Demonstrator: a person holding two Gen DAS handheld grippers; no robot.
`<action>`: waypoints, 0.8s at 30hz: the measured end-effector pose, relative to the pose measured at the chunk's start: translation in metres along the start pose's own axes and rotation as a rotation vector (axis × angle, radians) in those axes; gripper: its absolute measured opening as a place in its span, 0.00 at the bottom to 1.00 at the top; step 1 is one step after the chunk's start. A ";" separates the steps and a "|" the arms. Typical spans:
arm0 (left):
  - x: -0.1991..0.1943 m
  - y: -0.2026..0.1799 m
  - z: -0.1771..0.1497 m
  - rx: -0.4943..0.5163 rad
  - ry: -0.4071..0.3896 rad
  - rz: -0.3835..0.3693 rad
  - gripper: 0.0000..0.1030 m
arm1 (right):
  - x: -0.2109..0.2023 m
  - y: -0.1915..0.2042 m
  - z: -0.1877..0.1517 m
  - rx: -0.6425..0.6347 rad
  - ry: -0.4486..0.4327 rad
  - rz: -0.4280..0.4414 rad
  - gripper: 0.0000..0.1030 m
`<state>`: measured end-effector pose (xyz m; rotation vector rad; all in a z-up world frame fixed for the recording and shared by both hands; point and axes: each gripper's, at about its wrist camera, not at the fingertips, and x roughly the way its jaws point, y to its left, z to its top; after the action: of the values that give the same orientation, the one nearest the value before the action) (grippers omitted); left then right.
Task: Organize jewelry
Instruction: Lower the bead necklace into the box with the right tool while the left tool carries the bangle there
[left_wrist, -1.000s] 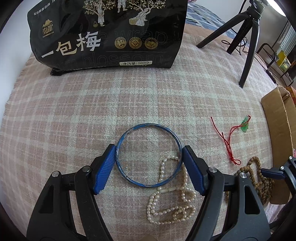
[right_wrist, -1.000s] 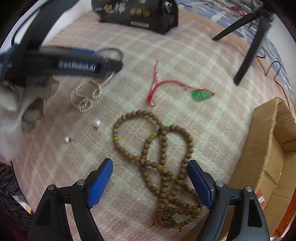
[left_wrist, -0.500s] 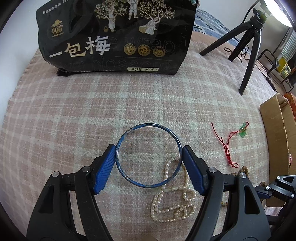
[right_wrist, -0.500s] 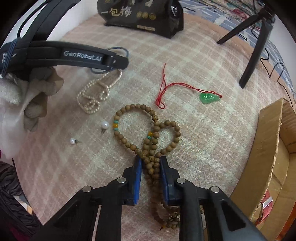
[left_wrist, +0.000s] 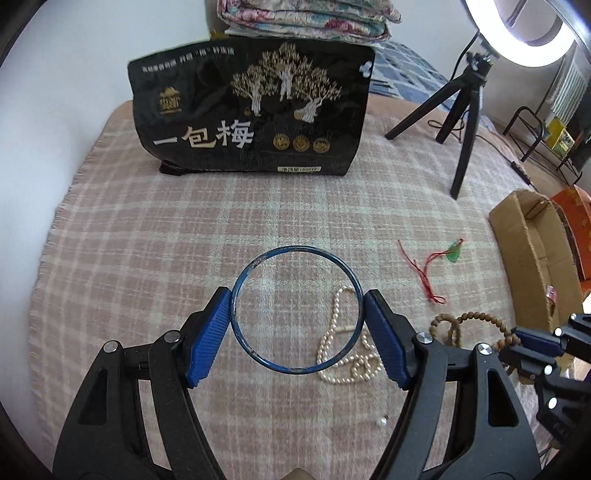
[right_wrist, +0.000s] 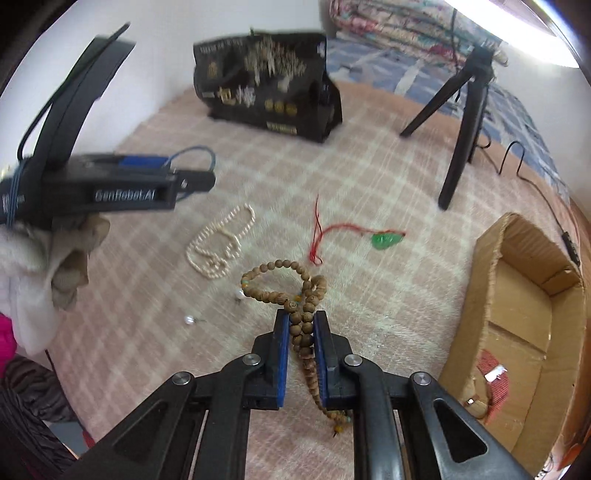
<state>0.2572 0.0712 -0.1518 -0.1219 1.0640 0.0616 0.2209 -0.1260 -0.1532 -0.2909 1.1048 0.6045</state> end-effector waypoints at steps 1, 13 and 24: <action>-0.009 0.000 -0.002 -0.003 -0.010 -0.007 0.72 | -0.004 0.002 0.002 0.005 -0.013 -0.002 0.10; -0.069 -0.013 -0.017 -0.009 -0.093 -0.086 0.72 | -0.080 0.001 0.005 0.069 -0.208 -0.018 0.10; -0.087 -0.060 -0.031 0.071 -0.128 -0.145 0.72 | -0.139 -0.016 0.003 0.108 -0.364 -0.047 0.10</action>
<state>0.1948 0.0089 -0.0868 -0.1287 0.9262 -0.0978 0.1898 -0.1806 -0.0280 -0.1064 0.7740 0.5292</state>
